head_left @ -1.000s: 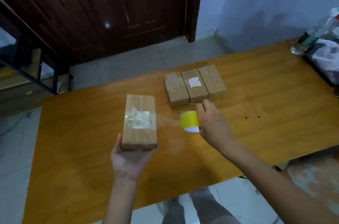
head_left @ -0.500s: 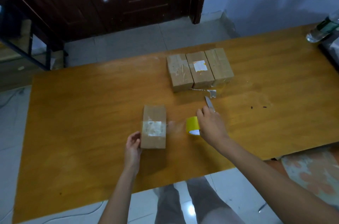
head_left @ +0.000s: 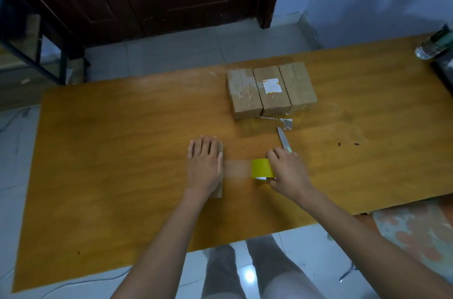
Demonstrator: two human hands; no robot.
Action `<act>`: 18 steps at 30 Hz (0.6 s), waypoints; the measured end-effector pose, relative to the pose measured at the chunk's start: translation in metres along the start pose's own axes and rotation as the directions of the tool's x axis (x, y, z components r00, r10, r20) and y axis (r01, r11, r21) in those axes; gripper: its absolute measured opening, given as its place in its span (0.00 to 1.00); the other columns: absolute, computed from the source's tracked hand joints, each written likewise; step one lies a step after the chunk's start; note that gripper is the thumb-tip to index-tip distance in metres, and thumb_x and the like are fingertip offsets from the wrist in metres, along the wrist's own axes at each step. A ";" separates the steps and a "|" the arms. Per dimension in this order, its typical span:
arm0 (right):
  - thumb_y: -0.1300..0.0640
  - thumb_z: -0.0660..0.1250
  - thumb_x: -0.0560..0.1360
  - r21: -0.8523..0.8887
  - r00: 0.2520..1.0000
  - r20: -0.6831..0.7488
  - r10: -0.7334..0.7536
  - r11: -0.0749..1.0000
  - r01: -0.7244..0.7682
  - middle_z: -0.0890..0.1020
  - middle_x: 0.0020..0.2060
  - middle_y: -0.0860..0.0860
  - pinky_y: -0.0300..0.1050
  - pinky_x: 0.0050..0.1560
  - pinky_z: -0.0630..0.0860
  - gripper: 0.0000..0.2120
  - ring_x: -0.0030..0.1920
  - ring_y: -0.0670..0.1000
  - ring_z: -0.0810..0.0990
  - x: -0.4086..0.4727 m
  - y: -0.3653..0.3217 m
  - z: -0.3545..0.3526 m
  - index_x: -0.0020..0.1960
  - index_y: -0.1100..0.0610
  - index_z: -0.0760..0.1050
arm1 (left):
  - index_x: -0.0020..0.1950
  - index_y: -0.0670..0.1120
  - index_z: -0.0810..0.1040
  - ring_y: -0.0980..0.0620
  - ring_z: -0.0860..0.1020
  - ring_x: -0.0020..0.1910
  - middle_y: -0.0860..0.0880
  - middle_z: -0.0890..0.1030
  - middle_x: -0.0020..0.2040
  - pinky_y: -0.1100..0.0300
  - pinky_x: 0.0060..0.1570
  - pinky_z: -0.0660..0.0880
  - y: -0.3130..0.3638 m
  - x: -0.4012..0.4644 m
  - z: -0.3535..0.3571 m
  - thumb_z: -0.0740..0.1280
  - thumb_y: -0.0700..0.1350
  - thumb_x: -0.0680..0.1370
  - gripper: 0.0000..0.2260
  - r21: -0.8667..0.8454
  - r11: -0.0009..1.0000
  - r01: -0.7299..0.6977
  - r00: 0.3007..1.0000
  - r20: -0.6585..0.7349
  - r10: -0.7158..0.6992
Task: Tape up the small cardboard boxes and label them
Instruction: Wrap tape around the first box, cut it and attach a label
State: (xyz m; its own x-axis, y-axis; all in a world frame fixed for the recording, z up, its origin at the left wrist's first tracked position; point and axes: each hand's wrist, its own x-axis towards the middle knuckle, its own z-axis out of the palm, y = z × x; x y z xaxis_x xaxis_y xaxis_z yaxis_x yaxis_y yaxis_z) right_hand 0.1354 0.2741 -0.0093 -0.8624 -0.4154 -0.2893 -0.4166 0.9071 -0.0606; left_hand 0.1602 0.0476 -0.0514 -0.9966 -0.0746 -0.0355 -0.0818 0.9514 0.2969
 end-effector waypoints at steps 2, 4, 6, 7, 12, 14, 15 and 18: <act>0.55 0.74 0.63 0.067 1.000 -0.013 0.000 0.998 0.001 0.75 0.46 0.50 0.45 0.45 0.65 0.21 0.47 0.53 0.75 -0.003 0.004 0.003 0.53 0.53 0.70 | 0.70 0.43 0.72 0.44 0.69 0.70 0.44 0.75 0.67 0.45 0.74 0.58 -0.010 -0.002 0.009 0.52 0.51 0.82 0.21 0.048 0.998 0.039 0.999 -0.015 -0.038; 0.61 0.72 0.62 0.110 0.999 -0.048 0.000 0.994 0.005 0.76 0.43 0.51 0.45 0.41 0.64 0.19 0.43 0.54 0.75 -0.003 0.005 0.004 0.50 0.55 0.70 | 0.69 0.43 0.72 0.44 0.69 0.68 0.44 0.75 0.65 0.44 0.73 0.59 -0.016 -0.002 0.009 0.50 0.52 0.82 0.22 0.054 0.994 0.098 0.995 -0.030 -0.096; 0.64 0.73 0.59 0.100 0.994 -0.108 -0.012 0.995 0.023 0.76 0.39 0.52 0.43 0.37 0.63 0.18 0.37 0.55 0.76 0.000 0.000 0.001 0.46 0.56 0.71 | 0.68 0.43 0.71 0.43 0.69 0.67 0.43 0.75 0.65 0.43 0.71 0.60 -0.022 -0.002 0.007 0.50 0.52 0.81 0.22 0.056 0.990 0.133 0.990 -0.046 -0.130; 0.66 0.73 0.58 0.088 0.989 -0.145 -0.023 0.995 0.036 0.77 0.38 0.52 0.43 0.35 0.62 0.18 0.35 0.56 0.76 0.004 -0.002 -0.002 0.45 0.57 0.72 | 0.68 0.43 0.71 0.43 0.69 0.66 0.43 0.74 0.64 0.43 0.70 0.61 -0.026 -0.002 0.005 0.50 0.52 0.81 0.21 0.058 0.987 0.150 0.988 -0.054 -0.147; 0.69 0.68 0.62 -0.025 0.981 -0.148 -0.127 0.992 0.125 0.77 0.45 0.54 0.49 0.43 0.70 0.20 0.45 0.57 0.77 0.034 -0.006 -0.010 0.53 0.59 0.74 | 0.70 0.42 0.70 0.42 0.68 0.67 0.42 0.74 0.66 0.44 0.69 0.62 -0.047 -0.002 -0.007 0.49 0.52 0.81 0.23 0.081 0.967 0.241 0.970 -0.045 -0.238; 0.71 0.69 0.59 -0.086 0.978 -0.148 -0.146 0.987 0.134 0.77 0.45 0.54 0.48 0.42 0.68 0.23 0.45 0.57 0.77 0.037 -0.002 -0.011 0.53 0.59 0.74 | 0.70 0.42 0.70 0.42 0.68 0.68 0.42 0.73 0.67 0.44 0.69 0.62 -0.057 -0.001 -0.011 0.50 0.51 0.81 0.23 0.091 0.965 0.245 0.969 -0.042 -0.242; 0.72 0.70 0.57 -0.113 0.977 -0.145 -0.156 0.984 0.141 0.77 0.44 0.54 0.48 0.41 0.67 0.25 0.44 0.57 0.78 0.036 0.000 -0.011 0.52 0.59 0.75 | 0.70 0.42 0.70 0.42 0.68 0.68 0.42 0.73 0.67 0.44 0.69 0.61 -0.060 -0.001 -0.014 0.50 0.51 0.81 0.23 0.097 0.966 0.241 0.970 -0.039 -0.238; 0.73 0.70 0.55 -0.123 0.980 -0.131 -0.149 0.983 0.133 0.76 0.46 0.54 0.49 0.42 0.67 0.29 0.45 0.57 0.77 0.035 0.002 -0.008 0.55 0.58 0.75 | 0.71 0.42 0.69 0.42 0.68 0.69 0.42 0.73 0.68 0.43 0.70 0.60 -0.065 -0.001 -0.016 0.49 0.51 0.81 0.23 0.103 0.964 0.244 0.970 -0.030 -0.242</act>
State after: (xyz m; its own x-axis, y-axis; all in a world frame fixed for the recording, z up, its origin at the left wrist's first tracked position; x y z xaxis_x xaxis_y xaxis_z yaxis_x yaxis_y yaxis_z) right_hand 0.1019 0.2613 -0.0117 -0.8207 -0.5514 -0.1497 -0.5599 0.8283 0.0191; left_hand 0.1664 -0.0192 -0.0555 -0.9470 -0.3119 -0.0775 -0.3209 0.9299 0.1796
